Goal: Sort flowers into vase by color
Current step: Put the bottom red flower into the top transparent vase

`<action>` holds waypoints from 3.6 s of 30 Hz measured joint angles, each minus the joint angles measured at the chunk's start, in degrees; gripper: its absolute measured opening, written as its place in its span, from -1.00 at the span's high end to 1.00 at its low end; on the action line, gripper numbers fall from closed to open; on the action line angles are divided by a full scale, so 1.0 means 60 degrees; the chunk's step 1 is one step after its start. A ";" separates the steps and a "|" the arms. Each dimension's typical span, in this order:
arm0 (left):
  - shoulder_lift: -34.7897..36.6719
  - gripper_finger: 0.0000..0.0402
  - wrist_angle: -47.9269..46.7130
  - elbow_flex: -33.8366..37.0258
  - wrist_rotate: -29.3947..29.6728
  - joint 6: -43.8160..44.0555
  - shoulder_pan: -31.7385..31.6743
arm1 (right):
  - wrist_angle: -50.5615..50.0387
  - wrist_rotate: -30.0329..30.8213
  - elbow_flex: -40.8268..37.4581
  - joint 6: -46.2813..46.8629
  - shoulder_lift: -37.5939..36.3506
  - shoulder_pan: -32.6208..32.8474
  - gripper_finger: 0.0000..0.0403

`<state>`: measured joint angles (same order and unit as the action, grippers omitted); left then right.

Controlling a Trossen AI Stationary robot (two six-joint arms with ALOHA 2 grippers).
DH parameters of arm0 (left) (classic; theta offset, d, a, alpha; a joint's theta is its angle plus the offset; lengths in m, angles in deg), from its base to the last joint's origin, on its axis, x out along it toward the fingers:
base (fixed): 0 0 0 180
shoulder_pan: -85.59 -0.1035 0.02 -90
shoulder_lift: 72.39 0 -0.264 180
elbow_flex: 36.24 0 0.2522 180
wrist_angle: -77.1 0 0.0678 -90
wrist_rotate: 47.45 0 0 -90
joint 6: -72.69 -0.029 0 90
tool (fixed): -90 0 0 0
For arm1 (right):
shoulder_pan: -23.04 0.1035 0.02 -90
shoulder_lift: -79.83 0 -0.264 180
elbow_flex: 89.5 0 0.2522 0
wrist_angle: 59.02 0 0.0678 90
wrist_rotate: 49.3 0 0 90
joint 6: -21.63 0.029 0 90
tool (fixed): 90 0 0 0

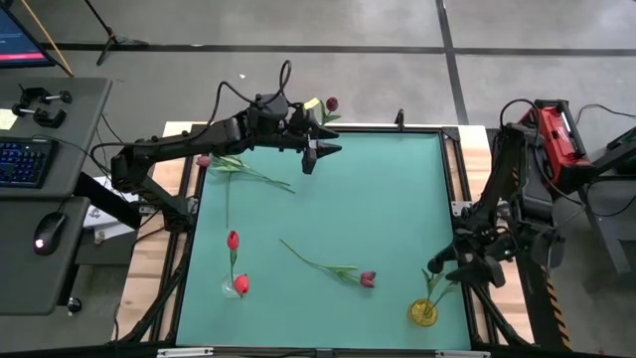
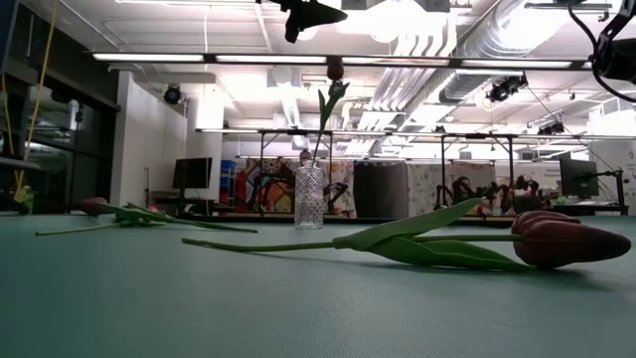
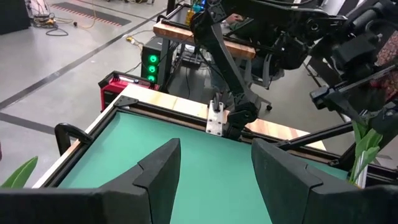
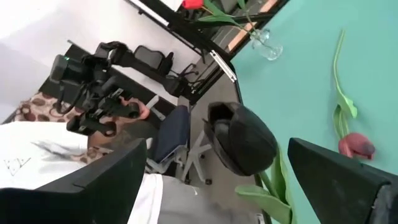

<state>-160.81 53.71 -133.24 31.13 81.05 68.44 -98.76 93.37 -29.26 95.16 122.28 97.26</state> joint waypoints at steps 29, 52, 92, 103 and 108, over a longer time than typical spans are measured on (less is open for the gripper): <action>0.0177 0.09 -0.3238 0.0016 -0.2680 -0.0610 0.0658 | -0.0054 0.6213 -0.0007 -0.3471 -0.2069 -0.1030 -0.88; 0.0517 0.09 -0.0878 0.3277 -0.1756 0.1094 0.0421 | 0.1311 0.1517 -0.0007 -0.3968 -0.0336 -0.5970 -0.85; -0.5040 0.13 0.0233 0.1749 0.2477 -0.2174 0.5466 | 0.3603 -0.4814 -0.0007 -0.5404 0.0796 -1.0060 -0.81; -0.5015 0.94 -0.0115 0.1733 0.2068 -0.0773 0.5056 | 0.3595 -0.4814 -0.0007 -0.5336 0.0789 -1.0056 -0.81; -0.4186 0.98 -0.0369 0.1763 0.2068 -0.0528 0.4438 | 0.3712 -0.4814 -0.0007 -0.5336 0.0789 -1.0056 -0.81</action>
<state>-185.92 51.50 -122.66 43.53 77.88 95.07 -76.49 64.49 -29.30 63.15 127.01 36.93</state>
